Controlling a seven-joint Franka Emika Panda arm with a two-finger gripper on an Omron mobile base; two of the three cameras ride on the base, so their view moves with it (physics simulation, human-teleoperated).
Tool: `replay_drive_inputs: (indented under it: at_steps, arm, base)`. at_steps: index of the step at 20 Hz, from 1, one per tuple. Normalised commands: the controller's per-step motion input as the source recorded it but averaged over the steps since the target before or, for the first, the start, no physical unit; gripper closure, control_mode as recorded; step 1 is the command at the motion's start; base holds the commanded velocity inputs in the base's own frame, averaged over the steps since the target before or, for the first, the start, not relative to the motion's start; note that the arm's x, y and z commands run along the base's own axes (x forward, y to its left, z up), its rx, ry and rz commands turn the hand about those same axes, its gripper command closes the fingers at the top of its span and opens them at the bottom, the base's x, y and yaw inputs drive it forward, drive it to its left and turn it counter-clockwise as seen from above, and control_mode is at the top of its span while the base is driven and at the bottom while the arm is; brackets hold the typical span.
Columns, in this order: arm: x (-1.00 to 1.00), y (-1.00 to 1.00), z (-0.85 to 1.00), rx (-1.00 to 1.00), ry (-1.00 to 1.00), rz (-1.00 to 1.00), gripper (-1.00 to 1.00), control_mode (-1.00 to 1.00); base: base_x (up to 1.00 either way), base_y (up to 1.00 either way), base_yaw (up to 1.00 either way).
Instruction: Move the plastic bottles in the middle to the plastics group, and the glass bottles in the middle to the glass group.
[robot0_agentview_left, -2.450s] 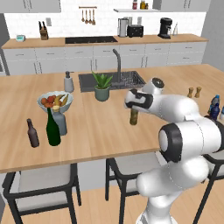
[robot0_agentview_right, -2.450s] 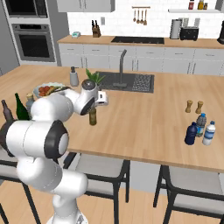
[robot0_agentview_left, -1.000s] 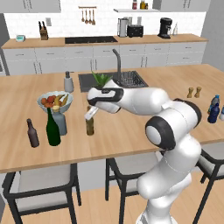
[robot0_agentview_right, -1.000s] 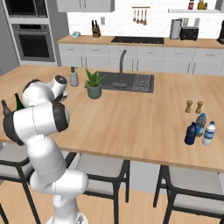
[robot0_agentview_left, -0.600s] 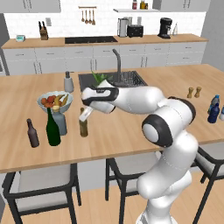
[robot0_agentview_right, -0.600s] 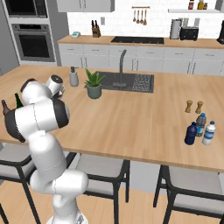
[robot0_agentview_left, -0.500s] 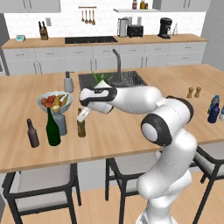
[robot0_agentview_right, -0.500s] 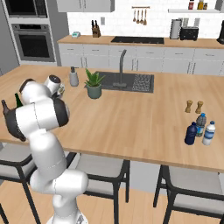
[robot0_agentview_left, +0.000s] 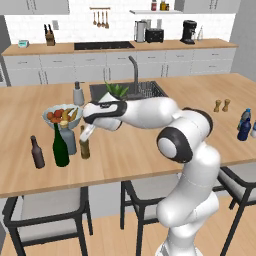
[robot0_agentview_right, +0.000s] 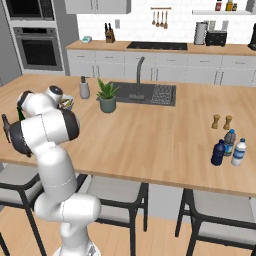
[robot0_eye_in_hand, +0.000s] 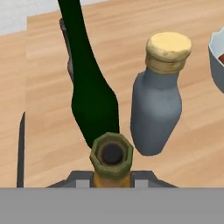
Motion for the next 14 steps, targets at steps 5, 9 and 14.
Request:
replay_drive_inputs:
  at_steps: [5,9,14]
  arm:
    - [0.00,0.11,-0.47,0.00,0.00,0.03,1.00,-1.00]
    - [0.01,0.06,-0.25,0.00,0.00,0.03,1.00,-1.00]
    - [0.06,0.01,0.00,0.00,-0.01,0.02,1.00,-1.00]
  base:
    - [0.00,0.00,0.00]
    - [0.00,0.00,0.00]
    - [0.00,0.00,0.00]
